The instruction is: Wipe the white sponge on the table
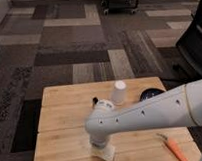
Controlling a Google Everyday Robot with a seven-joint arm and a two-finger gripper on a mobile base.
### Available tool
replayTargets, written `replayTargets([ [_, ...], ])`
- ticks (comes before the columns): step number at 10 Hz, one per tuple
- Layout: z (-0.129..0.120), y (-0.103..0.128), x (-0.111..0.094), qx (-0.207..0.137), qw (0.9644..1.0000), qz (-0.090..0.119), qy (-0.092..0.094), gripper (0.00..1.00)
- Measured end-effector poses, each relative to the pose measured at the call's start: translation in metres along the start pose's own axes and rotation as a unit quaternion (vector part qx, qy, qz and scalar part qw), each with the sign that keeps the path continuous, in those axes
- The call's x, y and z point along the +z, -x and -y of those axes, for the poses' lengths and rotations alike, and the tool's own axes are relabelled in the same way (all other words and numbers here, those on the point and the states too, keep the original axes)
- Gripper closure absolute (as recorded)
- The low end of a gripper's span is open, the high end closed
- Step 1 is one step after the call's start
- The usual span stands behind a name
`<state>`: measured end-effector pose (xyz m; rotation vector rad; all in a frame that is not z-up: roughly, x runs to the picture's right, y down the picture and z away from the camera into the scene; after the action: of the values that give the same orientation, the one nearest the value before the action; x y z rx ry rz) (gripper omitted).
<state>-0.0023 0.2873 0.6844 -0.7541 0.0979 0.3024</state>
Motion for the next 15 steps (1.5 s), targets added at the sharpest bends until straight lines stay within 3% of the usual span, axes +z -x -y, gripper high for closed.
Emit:
replayTargets([
  [2,0.022,-0.004,-0.001,-0.002,0.9998,-0.006,-0.018,1.0],
  [4,0.043,-0.032,0.003,0.04,0.9985,-0.026,-0.028,1.0],
  [5,0.048,-0.053,0.007,0.068,0.9965,-0.04,-0.028,1.0],
  [6,0.05,-0.061,0.008,0.077,0.9956,-0.045,-0.029,1.0],
  [8,0.054,-0.1,0.003,0.125,0.9888,-0.07,-0.041,1.0],
  [9,0.053,-0.108,0.001,0.134,0.9873,-0.075,-0.043,1.0],
  [15,0.066,-0.126,-0.026,0.184,0.9772,-0.074,-0.075,1.0],
])
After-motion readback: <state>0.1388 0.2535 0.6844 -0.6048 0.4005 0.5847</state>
